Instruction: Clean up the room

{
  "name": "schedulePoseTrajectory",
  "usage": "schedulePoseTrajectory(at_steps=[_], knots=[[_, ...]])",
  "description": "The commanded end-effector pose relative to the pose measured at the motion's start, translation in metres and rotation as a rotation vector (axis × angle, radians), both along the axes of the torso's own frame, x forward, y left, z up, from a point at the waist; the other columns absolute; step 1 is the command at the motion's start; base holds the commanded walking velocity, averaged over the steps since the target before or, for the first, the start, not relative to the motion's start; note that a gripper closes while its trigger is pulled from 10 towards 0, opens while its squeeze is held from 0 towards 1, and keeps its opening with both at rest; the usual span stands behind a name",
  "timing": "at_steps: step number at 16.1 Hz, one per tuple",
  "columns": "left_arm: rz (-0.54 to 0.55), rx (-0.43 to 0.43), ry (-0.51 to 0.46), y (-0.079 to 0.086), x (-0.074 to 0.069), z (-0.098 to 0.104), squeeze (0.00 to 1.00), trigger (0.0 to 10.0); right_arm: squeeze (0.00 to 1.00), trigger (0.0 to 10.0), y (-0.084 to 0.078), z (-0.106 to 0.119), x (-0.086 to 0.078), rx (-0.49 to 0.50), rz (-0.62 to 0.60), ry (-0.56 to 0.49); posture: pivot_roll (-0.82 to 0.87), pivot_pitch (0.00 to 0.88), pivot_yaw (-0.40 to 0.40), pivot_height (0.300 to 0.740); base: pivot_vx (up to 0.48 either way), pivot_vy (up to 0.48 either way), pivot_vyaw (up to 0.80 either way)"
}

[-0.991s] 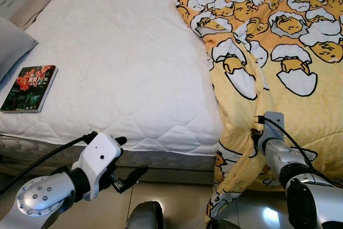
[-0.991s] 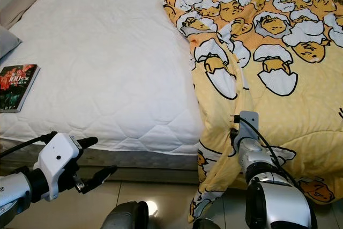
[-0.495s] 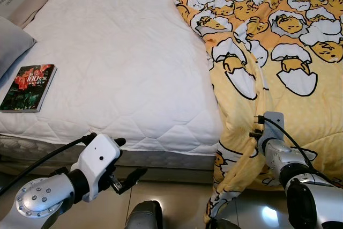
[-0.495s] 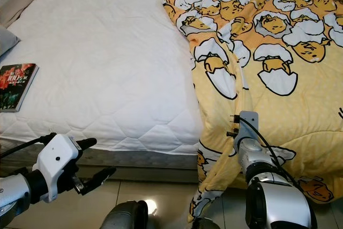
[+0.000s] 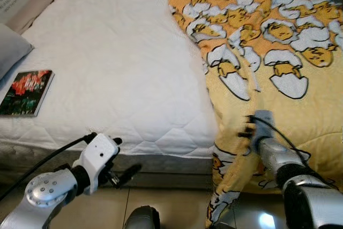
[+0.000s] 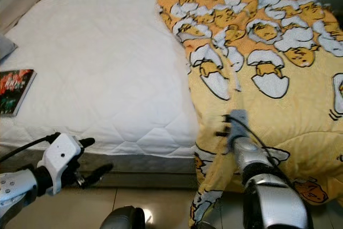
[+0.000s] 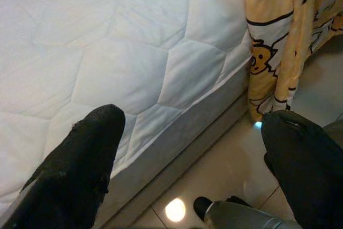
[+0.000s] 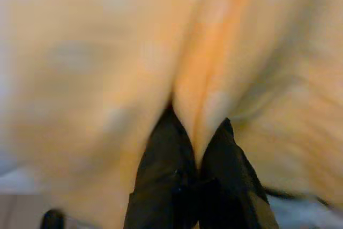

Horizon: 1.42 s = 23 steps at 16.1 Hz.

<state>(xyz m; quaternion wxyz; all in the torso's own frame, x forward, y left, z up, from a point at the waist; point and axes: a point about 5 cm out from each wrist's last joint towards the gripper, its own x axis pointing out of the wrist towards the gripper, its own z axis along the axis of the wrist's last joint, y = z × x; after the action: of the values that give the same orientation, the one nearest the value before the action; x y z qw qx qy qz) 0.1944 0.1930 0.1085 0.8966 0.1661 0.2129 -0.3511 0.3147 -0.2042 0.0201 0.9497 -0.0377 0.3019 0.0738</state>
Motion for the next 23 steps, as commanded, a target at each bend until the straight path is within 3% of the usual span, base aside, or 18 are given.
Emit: schedulePoseTrajectory(at_steps=[1, 2, 3, 4, 6, 9, 10, 12, 13, 14, 15, 16, 17, 19, 20, 23], knots=[[-0.052, 0.002, 0.024, 0.000, -0.001, -0.005, 0.16, 10.0, 0.00, 0.0, 0.026, 0.001, -0.001, 0.030, 0.234, -0.014, 0.17, 0.000, 0.044, 0.740, 0.000, 0.000, 0.00], [-0.097, 0.000, 0.053, 0.003, -0.003, -0.009, 0.15, 10.0, 0.00, 0.0, 0.047, 0.006, -0.007, 0.055, 0.448, -0.044, 0.15, 0.000, 0.049, 0.740, 0.000, 0.000, 0.00], [-0.116, 0.000, 0.065, 0.004, -0.004, -0.010, 0.15, 10.0, 0.00, 0.0, 0.057, 0.010, -0.012, 0.070, 0.550, -0.062, 0.15, 0.000, 0.049, 0.740, 0.000, 0.000, 0.00], [-0.146, 0.004, 0.088, 0.007, -0.006, -0.012, 0.15, 10.0, 0.00, 0.0, 0.080, 0.021, -0.020, 0.128, 0.710, -0.104, 0.15, 0.000, 0.054, 0.740, 0.000, 0.000, 0.00], [-0.181, 0.019, 0.127, 0.016, -0.013, -0.016, 0.16, 10.0, 0.00, 0.0, 0.121, 0.054, -0.035, 0.277, 0.919, -0.184, 0.16, 0.000, 0.054, 0.740, 0.000, 0.000, 0.00], [-0.185, 0.054, 0.149, 0.032, -0.019, -0.017, 0.15, 10.0, 0.00, 0.0, 0.148, 0.076, -0.051, 0.342, 1.080, -0.230, 0.17, 0.000, 0.055, 0.740, 0.000, 0.000, 0.00], [-0.175, 0.081, 0.151, 0.043, -0.018, -0.017, 0.15, 10.0, 0.00, 0.0, 0.162, 0.084, -0.064, 0.383, 1.152, -0.227, 0.17, 0.000, 0.056, 0.740, 0.000, 0.000, 0.00], [-0.172, 0.093, 0.147, 0.049, -0.016, -0.013, 0.15, 10.0, 0.00, 0.0, 0.169, 0.083, -0.073, 0.375, 1.185, -0.207, 0.18, 0.000, 0.057, 0.740, 0.000, 0.000, 0.00], [-0.176, 0.095, 0.142, 0.050, -0.015, -0.011, 0.15, 10.0, 0.00, 1.7, 0.170, 0.078, -0.075, 0.343, 1.186, -0.198, 0.18, 0.000, 0.057, 0.740, 0.000, 0.000, 0.00], [-0.186, 0.097, 0.138, 0.049, -0.014, -0.009, 0.15, 10.0, 0.00, 10.0, 0.170, 0.073, -0.076, 0.310, 1.172, -0.184, 0.18, 0.000, 0.058, 0.740, 0.000, 0.000, 0.00], [-0.192, 0.095, 0.136, 0.049, -0.014, -0.009, 0.15, 10.0, 0.00, 10.0, 0.170, 0.070, -0.078, 0.303, 1.171, -0.163, 0.18, 0.000, 0.058, 0.740, 0.000, 0.000, 0.00], [-0.202, 0.090, 0.136, 0.047, -0.014, -0.009, 0.15, 10.0, 0.30, 10.0, 0.169, 0.064, -0.081, 0.283, 1.164, -0.132, 0.18, 0.000, 0.060, 0.740, 0.000, 0.000, 0.00], [-0.210, 0.087, 0.135, 0.046, -0.014, -0.009, 0.15, 10.0, 1.00, 10.0, 0.169, 0.061, -0.083, 0.284, 1.153, -0.107, 0.18, 0.000, 0.062, 0.740, 0.000, 0.000, 0.00], [-0.216, 0.084, 0.128, 0.041, -0.013, -0.007, 0.15, 10.0, 1.00, 10.0, 0.170, 0.063, -0.082, 0.288, 1.129, -0.125, 0.17, 0.000, 0.063, 0.740, 0.000, 0.000, 0.00], [-0.211, 0.078, 0.119, 0.039, -0.010, -0.007, 0.15, 10.0, 0.00, 10.0, 0.170, 0.065, -0.081, 0.282, 1.115, -0.155, 0.16, 0.000, 0.063, 0.740, 0.000, 0.000, 0.00], [-0.160, 0.065, 0.080, 0.037, -0.003, -0.011, 0.15, 10.0, 0.00, 10.0, 0.157, 0.073, -0.077, 0.297, 1.019, -0.188, 0.15, 0.000, 0.053, 0.740, 0.000, 0.000, 0.00]])
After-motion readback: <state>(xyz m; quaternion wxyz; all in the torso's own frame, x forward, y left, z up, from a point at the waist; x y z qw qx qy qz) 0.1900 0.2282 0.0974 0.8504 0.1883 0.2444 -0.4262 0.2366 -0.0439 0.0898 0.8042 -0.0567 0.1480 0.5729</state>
